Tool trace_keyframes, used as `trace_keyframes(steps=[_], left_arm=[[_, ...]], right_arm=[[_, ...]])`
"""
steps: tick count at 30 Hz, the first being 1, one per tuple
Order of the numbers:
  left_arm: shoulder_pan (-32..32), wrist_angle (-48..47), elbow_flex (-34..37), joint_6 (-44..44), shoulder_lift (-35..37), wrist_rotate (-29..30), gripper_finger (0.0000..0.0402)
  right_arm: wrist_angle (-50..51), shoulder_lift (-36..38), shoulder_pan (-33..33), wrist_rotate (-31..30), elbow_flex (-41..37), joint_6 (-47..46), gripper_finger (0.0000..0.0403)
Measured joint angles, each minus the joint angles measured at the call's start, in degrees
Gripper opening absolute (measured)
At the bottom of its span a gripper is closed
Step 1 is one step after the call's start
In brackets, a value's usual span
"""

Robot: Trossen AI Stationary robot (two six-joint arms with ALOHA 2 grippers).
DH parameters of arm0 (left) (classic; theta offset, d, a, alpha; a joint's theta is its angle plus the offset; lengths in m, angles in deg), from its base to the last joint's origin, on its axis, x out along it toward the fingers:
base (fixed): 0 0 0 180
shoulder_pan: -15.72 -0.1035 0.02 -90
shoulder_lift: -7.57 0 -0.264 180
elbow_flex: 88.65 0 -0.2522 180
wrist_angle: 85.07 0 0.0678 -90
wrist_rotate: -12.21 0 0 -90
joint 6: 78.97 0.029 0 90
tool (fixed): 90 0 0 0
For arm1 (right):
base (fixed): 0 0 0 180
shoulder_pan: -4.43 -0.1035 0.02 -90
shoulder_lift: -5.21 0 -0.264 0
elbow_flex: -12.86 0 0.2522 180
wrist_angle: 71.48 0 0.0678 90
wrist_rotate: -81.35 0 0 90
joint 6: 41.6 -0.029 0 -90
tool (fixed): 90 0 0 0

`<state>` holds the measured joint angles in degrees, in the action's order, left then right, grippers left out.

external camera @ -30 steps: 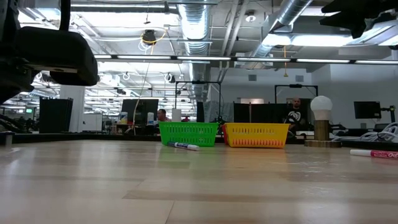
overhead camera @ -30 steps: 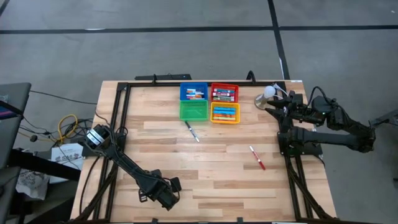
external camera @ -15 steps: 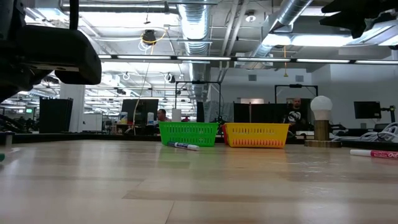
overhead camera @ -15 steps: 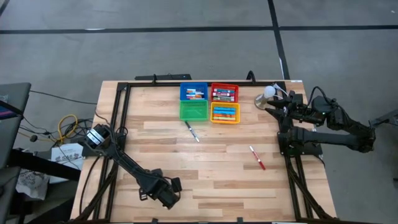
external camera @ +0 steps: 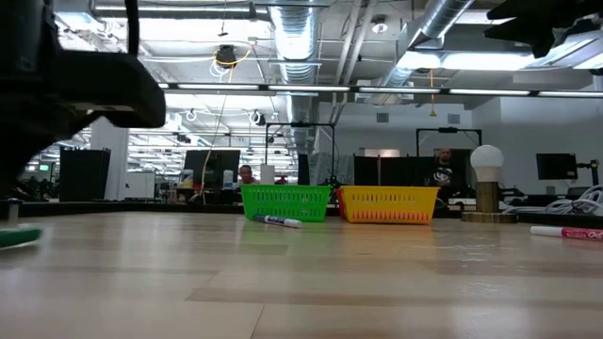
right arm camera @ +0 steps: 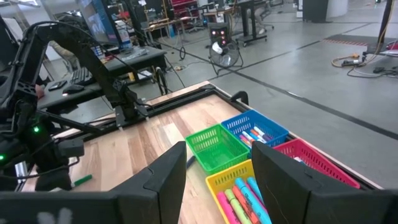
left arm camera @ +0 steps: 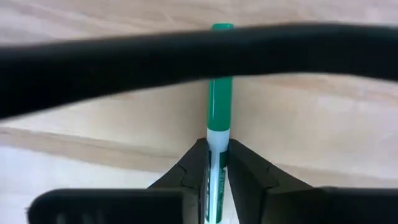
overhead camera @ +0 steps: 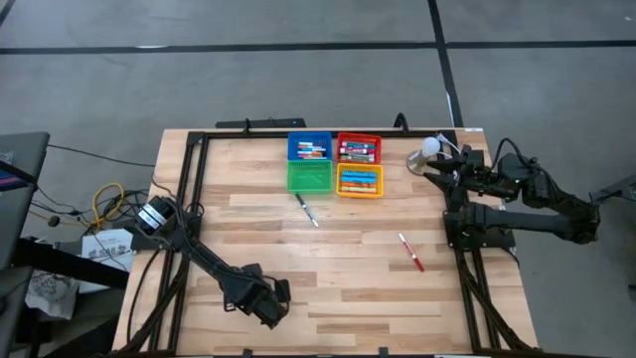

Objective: Pick & Place Markers
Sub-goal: Put the small green marker pen into the green bin

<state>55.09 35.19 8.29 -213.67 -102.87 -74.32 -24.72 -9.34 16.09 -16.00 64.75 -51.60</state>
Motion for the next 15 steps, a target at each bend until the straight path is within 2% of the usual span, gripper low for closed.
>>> trace_keyframes(steps=[6, 15], left_arm=[[-0.85, -0.19, 0.07, 1.88, 0.66, 5.04, 0.0041], [-5.2, 0.94, -0.06, 10.93, 1.68, 4.65, 0.0052]], right_arm=[[0.01, -0.01, -0.01, 0.0, 0.0, -0.03, 0.017], [0.0, 0.0, -0.01, 0.0, 0.0, -0.04, 0.017]])
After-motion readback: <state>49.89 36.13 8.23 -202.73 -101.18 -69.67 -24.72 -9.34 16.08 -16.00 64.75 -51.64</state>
